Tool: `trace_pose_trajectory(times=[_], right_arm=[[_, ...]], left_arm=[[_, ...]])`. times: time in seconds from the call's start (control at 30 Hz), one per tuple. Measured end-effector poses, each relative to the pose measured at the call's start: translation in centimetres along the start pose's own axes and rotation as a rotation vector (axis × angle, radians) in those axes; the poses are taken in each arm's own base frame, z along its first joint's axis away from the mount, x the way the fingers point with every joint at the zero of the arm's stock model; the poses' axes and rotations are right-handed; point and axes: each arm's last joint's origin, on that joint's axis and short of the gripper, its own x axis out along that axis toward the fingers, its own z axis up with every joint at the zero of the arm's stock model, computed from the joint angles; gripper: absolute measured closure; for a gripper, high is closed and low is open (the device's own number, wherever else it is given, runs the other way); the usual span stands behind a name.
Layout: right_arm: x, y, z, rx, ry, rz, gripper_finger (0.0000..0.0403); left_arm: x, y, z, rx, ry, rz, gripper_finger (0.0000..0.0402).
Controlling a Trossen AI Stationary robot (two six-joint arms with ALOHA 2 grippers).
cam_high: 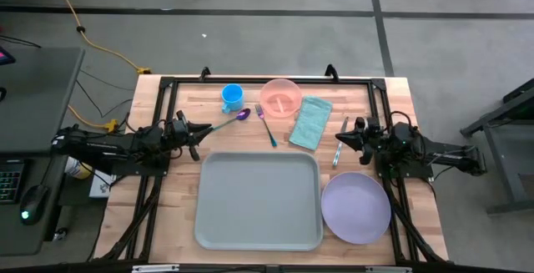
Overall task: Set up tray
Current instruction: Put the blue mug on the serving tray
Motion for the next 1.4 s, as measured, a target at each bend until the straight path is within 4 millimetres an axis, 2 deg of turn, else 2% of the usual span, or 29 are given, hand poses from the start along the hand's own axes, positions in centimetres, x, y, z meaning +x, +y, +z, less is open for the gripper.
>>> trace_pose_trajectory(times=[0.13, 0.23, 0.47, 0.63, 0.87, 1.0, 1.13, 1.23, 1.4], right_arm=[[0.0, 0.3, 0.6, 0.099, -0.068, 0.014, 0.0402], [-0.1, 0.6, 1.2, 0.136, -0.14, 0.03, 0.0402], [-0.6, 1.5, 3.1, 0.105, -0.374, 0.086, 0.0402], [-1.5, 2.5, 4.6, -0.043, -0.553, 0.156, 0.0402], [-2.0, 3.8, 7.0, -0.083, -0.611, 0.095, 0.0402], [-1.9, 5.5, 9.5, -0.219, -0.577, 0.072, 0.0402], [-1.1, 7.1, 12.4, -0.274, -0.489, -0.063, 0.0402], [0.1, 7.8, 14.0, -0.317, -0.329, -0.213, 0.0402], [2.7, 8.1, 15.2, -0.387, -0.031, -0.46, 0.0402]], left_arm=[[0.0, 0.1, 0.4, -0.023, -0.032, 0.024, 0.0312], [-0.1, 0.1, 1.5, 0.002, -0.057, 0.068, 0.0312], [-0.6, 0.2, 5.6, 0.085, -0.124, 0.097, 0.0312], [-1.4, 0.4, 8.1, 0.138, -0.07, 0.092, 0.0311], [-2.2, 0.6, 10.8, 0.174, -0.047, 0.087, 0.0311], [-1.9, 0.4, 11.4, 0.205, -0.032, 0.087, 0.0311], [-1.2, 0.1, 11.1, 0.229, 0.005, 0.086, 0.0311], [-0.6, -0.2, 10.8, 0.248, 0.036, 0.102, 0.0311], [0.3, -0.3, 9.9, 0.305, 0.128, 0.219, 0.0311]])
